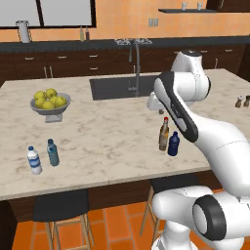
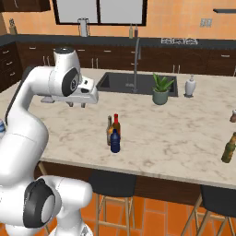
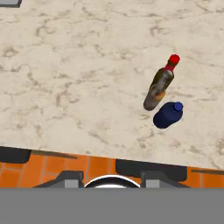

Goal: Move the plastic bottles in the middle to the plastics group, and the glass bottles in the middle to the glass group.

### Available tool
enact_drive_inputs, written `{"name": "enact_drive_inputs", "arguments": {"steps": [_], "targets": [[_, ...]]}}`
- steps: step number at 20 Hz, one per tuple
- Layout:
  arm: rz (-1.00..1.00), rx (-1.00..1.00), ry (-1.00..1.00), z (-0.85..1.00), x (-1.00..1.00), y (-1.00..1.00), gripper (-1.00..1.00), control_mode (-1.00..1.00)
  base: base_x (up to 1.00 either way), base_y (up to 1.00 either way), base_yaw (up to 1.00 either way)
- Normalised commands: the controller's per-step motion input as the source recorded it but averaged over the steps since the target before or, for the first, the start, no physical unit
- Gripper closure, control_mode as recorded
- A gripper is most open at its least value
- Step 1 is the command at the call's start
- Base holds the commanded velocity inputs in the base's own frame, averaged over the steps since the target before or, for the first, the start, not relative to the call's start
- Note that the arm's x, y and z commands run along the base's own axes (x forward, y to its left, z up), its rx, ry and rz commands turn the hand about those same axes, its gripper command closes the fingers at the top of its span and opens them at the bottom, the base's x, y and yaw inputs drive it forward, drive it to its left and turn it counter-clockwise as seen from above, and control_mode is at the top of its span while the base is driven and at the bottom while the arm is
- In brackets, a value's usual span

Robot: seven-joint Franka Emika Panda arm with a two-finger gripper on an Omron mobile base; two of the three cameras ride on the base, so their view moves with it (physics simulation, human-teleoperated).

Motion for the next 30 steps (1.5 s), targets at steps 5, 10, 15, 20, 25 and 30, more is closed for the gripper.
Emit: {"name": "enact_drive_inputs", "arguments": {"steps": [5, 10, 15, 20, 25, 30], "targets": [[-0.05, 0.0, 0.06, -0.16, -0.18, -0.19, -1.0, -1.0, 0.0, 0.0, 0.0], [-0.14, -0.01, 0.04, -0.2, -0.11, -0.58, -1.0, -1.0, 0.0, 0.0, 0.0], [0.01, -0.07, -0.01, -0.01, 0.15, -0.15, -1.0, -1.0, 0.0, 0.0, 0.0], [0.07, -0.09, -0.02, -0.04, 0.31, -0.06, -1.0, -1.0, 0.0, 0.0, 0.0], [0.03, -0.02, -0.01, -0.45, 0.19, -0.16, -1.0, -1.0, 0.0, 0.0, 0.0], [0.01, 0.0, -0.05, -0.49, 0.2, -0.25, -1.0, -1.0, 0.0, 0.0, 0.0]]}}
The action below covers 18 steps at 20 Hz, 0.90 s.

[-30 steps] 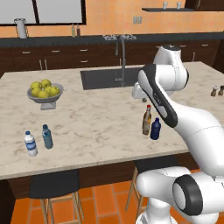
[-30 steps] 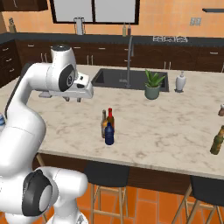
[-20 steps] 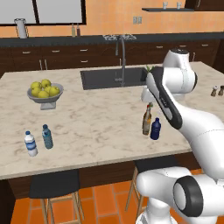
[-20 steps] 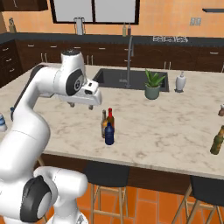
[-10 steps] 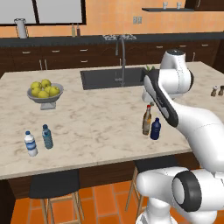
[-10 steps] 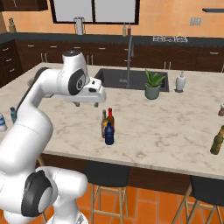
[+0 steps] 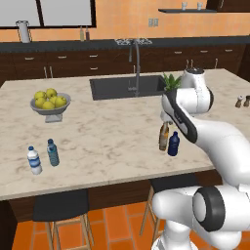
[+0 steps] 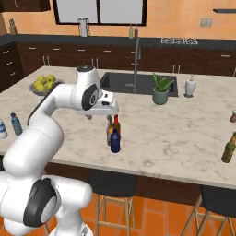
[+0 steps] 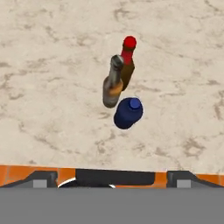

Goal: Move the plastic bottles in the middle to the plastics group, and the glass bottles in the middle to the glass group.

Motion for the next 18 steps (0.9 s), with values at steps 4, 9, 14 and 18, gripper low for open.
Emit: {"name": "enact_drive_inputs", "arguments": {"steps": [4, 9, 14, 18], "targets": [[0.0, 0.01, -0.11, -0.34, 0.18, -0.38, -1.0, -1.0, 0.0, 0.0, 0.0], [0.0, 0.02, -0.09, -0.32, 0.17, -0.26, -1.0, -1.0, 0.0, 0.0, 0.0], [0.0, 0.0, -0.02, -0.41, 0.22, 0.0, -1.0, -1.0, 0.0, 0.0, 0.0], [0.0, 0.0, -0.03, -0.48, 0.08, 0.0, -1.0, -1.0, 0.0, 0.0, 0.0]]}}
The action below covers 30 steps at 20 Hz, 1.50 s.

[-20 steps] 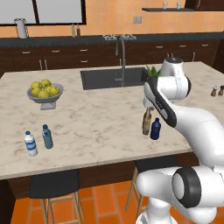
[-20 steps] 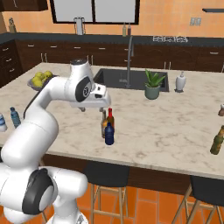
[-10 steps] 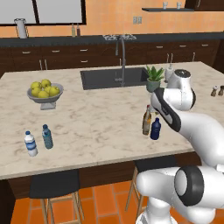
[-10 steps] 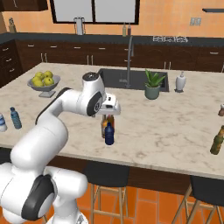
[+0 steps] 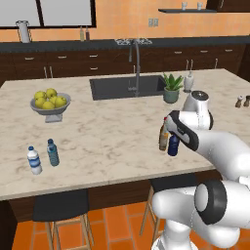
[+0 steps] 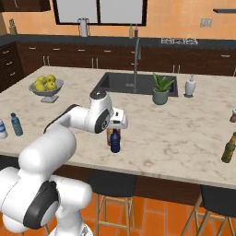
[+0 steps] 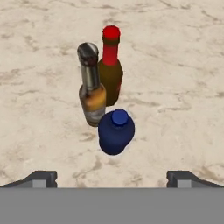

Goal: Move the plastic bottles in the middle to the plastics group, and the glass bottles in the middle to the glass group.

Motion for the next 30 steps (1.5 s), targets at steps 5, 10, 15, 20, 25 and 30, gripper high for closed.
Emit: {"name": "enact_drive_inputs", "arguments": {"steps": [5, 10, 15, 20, 25, 30], "targets": [[0.0, 0.0, -0.04, -0.44, 0.02, -0.01, -1.0, -1.0, 0.0, 0.0, 0.0], [0.0, 0.0, -0.02, -0.19, 0.15, -0.16, -1.0, -1.0, 0.0, 0.0, 0.0], [0.0, 0.01, 0.0, 0.0, 0.17, -0.17, -1.0, -1.0, 0.0, 0.0, 0.0], [0.0, 0.0, 0.0, -0.01, 0.16, 0.0, -1.0, -1.0, 0.0, 0.0, 0.0], [0.0, 0.0, 0.0, -0.08, 0.18, 0.0, -1.0, -1.0, 0.0, 0.0, 0.0], [0.02, 0.0, 0.01, -0.16, 0.01, 0.0, -1.0, -1.0, 0.0, 0.0, 0.0]]}}
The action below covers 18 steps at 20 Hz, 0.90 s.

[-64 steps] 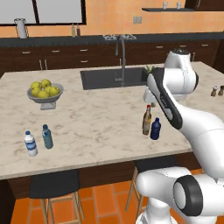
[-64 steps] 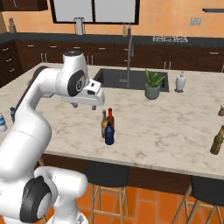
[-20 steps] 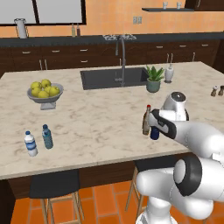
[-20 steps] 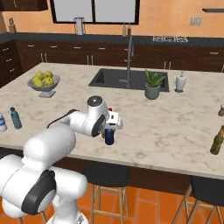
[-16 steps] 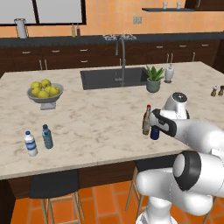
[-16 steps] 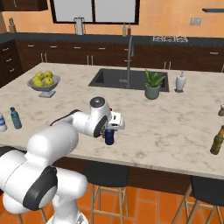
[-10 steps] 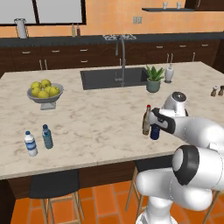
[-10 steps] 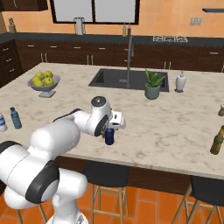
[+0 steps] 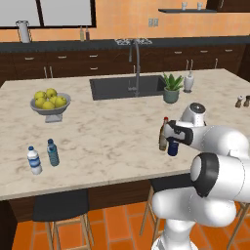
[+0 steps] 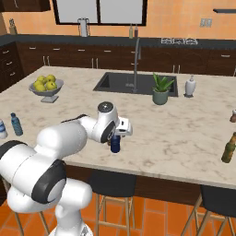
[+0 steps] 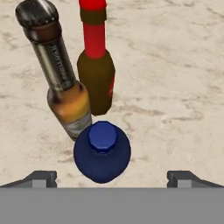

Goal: Move the plastic bottles in the middle to the plastics group, and the glass bottles in the middle to the glass group.

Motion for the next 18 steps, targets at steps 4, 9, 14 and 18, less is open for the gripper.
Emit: {"name": "enact_drive_inputs", "arguments": {"steps": [4, 9, 14, 18], "targets": [[0.01, 0.0, 0.0, -0.23, 0.03, 0.0, -1.0, -1.0, 0.0, 0.0, 0.0], [0.03, 0.01, 0.0, -0.02, 0.04, 0.0, -1.0, -1.0, 0.0, 0.0, 0.0], [0.05, 0.02, 0.0, -0.02, 0.09, 0.0, -1.0, -1.0, 0.0, 0.0, 0.0], [0.07, 0.0, 0.0, -0.01, 0.13, 0.0, -1.0, -1.0, 0.0, 0.0, 0.0]]}}
